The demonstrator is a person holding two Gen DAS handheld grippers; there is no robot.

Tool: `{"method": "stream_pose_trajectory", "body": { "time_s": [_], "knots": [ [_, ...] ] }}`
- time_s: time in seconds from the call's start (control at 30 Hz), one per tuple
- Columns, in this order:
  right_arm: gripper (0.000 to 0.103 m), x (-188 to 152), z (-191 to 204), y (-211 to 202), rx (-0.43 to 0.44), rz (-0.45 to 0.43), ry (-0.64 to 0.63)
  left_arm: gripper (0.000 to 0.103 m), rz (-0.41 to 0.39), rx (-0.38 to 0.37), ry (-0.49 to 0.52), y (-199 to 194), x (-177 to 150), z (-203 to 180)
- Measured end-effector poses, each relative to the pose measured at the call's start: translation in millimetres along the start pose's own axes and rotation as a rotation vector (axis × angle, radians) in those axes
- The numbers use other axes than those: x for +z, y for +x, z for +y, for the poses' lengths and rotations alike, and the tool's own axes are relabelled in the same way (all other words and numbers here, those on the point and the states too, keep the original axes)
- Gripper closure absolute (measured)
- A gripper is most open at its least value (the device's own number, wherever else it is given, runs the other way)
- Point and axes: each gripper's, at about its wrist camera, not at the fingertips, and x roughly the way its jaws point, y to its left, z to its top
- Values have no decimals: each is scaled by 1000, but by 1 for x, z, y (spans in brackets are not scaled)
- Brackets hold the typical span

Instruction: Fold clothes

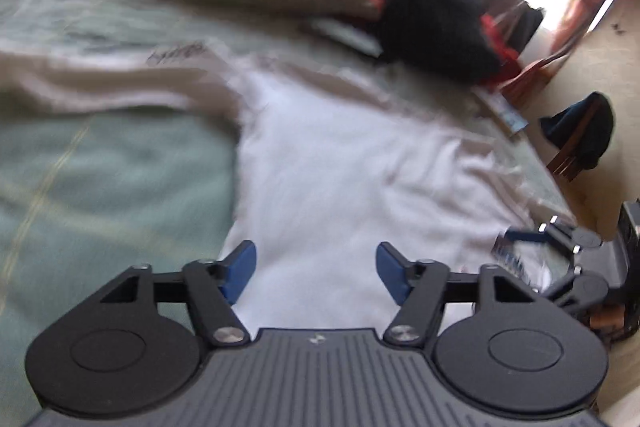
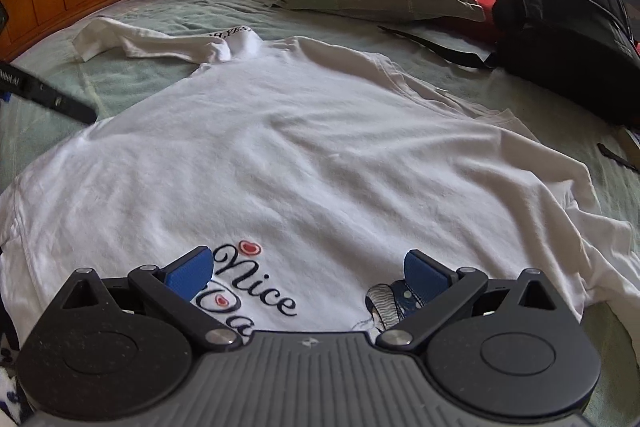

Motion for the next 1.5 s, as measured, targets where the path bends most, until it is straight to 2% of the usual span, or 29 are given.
{"method": "stream_pose_trajectory", "body": {
  "time_s": [0.07, 0.1, 0.13, 0.2, 0.3, 0.37, 0.43, 0.5, 0.6, 0.63, 0.67, 0.73, 0.87, 0.97, 1.07, 1.2, 1.27, 1.33, 1.5],
  "knots": [
    [0, 3, 6, -1, 7, -13, -6, 33, 10, -18, -51, 26, 6, 6],
    [0, 3, 8, -1, 10, -19, -14, 33, 28, 22, -44, 40, 6, 8],
    [0, 2, 10, -1, 10, -20, -23, 38, 44, 61, -35, 53, 5, 9],
    [0, -9, 5, -3, -20, 14, -32, 36, 20, 79, 31, 52, 2, 3],
    [0, -35, -14, -4, -60, 93, -11, 35, 17, 151, 152, 32, -3, -18],
    [0, -52, -34, -16, -26, 68, 53, 32, 18, 164, 261, 18, -13, -36],
    [0, -51, -38, -25, -31, 35, 74, 26, 32, 150, 390, 9, -27, -53],
    [0, -45, -35, -30, -27, 1, 77, 25, 58, 137, 496, 6, -41, -68],
    [0, -29, -17, -23, 40, -34, 34, 25, 103, 117, 516, 9, -61, -69],
    [0, -25, -10, -16, 56, -31, 11, 25, 125, 127, 481, 10, -66, -63],
    [0, -23, -5, -8, 66, -18, -7, 24, 115, 135, 457, 4, -71, -55],
    [0, -31, -1, 4, 42, 29, -46, 24, 99, 163, 414, -10, -83, -42],
    [0, -59, -17, -8, 54, -19, -48, 24, 88, 211, 389, -42, -104, -33],
    [0, -66, -16, -14, 49, -45, -66, 24, 79, 252, 435, -44, -104, -52],
    [0, -53, -4, -20, 3, -12, -55, 23, 30, 227, 520, -35, -102, -81],
    [0, -49, 23, -48, 34, -74, -75, 23, 25, 198, 568, -14, -109, -110],
    [0, -56, 41, -51, 35, -76, -109, 23, 30, 209, 590, -5, -119, -116],
    [0, -70, 51, -43, -13, -42, -143, 22, 32, 236, 593, -3, -129, -113],
    [0, -109, 26, -56, -39, -19, -19, 13, 21, 269, 486, -28, -146, -91]
  ]
}}
